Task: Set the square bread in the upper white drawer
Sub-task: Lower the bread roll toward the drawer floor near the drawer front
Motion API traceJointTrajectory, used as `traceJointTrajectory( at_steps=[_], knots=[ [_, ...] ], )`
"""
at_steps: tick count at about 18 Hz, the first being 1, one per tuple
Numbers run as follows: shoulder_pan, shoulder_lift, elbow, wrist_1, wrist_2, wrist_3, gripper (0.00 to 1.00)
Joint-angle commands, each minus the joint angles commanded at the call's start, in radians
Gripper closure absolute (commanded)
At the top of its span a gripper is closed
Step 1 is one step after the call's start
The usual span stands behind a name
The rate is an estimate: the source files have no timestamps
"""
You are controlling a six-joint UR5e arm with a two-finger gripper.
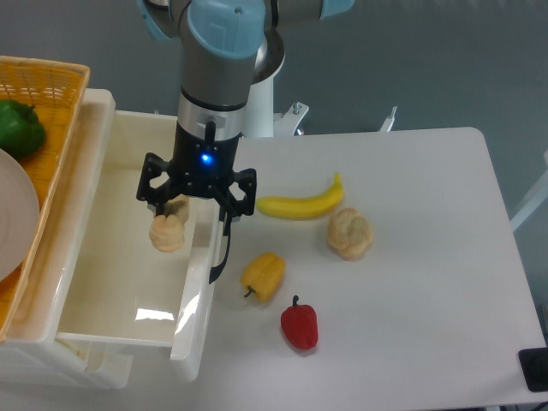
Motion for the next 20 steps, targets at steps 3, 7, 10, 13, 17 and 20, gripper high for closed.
traceJointTrajectory(
  at_steps=[3, 7, 10, 13, 17, 20],
  knots=[
    [0.005, -0.005, 0.002, 0.000, 0.000, 0.000, 0.00],
    [0.014, -0.005, 0.002, 0.000, 0.002, 0.000, 0.00],
    [0.020, -0.005, 0.003, 0.000, 0.006, 0.000, 0.00],
    [0.034, -0.002, 0.003, 0.000, 0.006, 0.000, 0.00],
    [0.041, 0.006, 0.002, 0.000, 0.006, 0.003, 0.00],
    [0.037, 0.021, 0.002, -0.002, 0.008, -0.003, 0.00]
  ],
)
